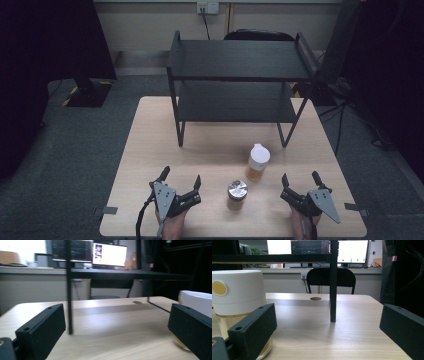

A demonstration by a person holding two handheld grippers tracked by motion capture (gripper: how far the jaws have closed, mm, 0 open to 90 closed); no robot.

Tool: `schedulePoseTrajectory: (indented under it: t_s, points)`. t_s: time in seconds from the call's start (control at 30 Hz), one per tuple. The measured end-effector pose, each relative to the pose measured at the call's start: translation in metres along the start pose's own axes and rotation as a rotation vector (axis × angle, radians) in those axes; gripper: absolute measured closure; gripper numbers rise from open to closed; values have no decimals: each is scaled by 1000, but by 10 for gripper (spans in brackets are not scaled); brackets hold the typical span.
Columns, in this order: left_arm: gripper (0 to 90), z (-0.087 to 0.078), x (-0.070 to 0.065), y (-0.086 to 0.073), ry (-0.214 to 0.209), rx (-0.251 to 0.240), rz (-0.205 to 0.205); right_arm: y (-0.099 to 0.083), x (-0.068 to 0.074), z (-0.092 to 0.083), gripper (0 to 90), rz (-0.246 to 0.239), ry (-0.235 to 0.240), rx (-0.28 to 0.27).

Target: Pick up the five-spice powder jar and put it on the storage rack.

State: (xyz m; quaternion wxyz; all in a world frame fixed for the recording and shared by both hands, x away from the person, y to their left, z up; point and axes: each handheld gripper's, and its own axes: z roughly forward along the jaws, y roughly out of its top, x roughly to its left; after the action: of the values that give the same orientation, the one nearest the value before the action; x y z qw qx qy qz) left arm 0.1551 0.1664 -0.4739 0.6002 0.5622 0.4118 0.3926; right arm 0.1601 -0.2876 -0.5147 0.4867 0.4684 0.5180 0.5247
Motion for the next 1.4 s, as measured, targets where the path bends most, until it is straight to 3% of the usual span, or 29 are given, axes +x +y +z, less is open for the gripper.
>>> schedulePoseTrajectory:
  t_s: [0.27,0.37,0.67,1.2,1.4]
  points:
    - [5,7,-6,-1,-83,-20,1,0,0,0,0,0,2,0]
    - [2,9,-7,0,-112,-33,-24,0,0,0,0,1,2,0]
    - [0,17,-15,8,-185,-11,-29,0,0,0,0,0,3,0]
    - [0,19,-41,-5,-235,-8,-15,0,-1,0,0,1,7,-1]
    - [3,25,-49,-7,-263,8,14,0,-2,0,0,1,10,-2]
